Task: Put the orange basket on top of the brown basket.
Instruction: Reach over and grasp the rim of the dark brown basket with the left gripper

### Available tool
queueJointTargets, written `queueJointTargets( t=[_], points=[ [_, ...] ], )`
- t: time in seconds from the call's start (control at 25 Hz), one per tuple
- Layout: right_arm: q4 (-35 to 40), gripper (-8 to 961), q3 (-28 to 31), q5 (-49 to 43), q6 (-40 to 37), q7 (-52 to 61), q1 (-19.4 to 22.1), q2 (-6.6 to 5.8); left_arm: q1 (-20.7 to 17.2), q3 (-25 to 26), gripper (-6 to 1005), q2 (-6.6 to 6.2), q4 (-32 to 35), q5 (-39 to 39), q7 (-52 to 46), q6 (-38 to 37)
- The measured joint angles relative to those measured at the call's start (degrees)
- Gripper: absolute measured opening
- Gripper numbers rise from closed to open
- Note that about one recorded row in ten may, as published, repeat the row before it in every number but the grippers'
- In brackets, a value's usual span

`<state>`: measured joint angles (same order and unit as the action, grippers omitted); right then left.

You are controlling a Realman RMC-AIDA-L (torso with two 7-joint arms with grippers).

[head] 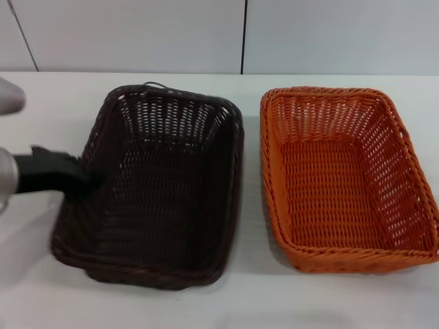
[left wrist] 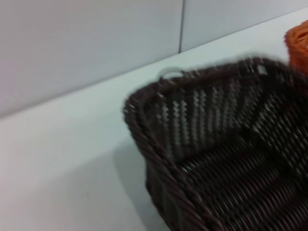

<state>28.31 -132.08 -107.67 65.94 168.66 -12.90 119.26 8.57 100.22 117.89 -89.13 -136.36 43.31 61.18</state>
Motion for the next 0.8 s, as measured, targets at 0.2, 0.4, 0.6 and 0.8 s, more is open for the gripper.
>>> queueJointTargets(
  t=[0.2, 0.4, 0.6, 0.8],
  points=[
    [0.1, 721, -0.2, 0.0, 0.5, 0.0, 0.2, 0.00, 2.0, 6.1, 335, -0.05, -4.2, 2.2, 7.4, 7.9],
    [0.3, 721, -0.8, 0.0, 2.2, 0.0, 0.8, 0.09, 6.6, 11.1, 284, -0.07, -3.9, 4.5, 17.7, 14.7],
    [1.0, 722, -1.3, 0.0, 3.6, 0.0, 1.6, 0.21, 9.5, 12.8, 252, -0.15, -2.4, 4.5, 22.2, 16.8],
    [1.7, 721, -1.8, 0.0, 4.0, 0.0, 2.1, 0.26, 15.3, 14.7, 219, -0.19, 2.4, 5.0, 30.3, 19.4]
  ],
)
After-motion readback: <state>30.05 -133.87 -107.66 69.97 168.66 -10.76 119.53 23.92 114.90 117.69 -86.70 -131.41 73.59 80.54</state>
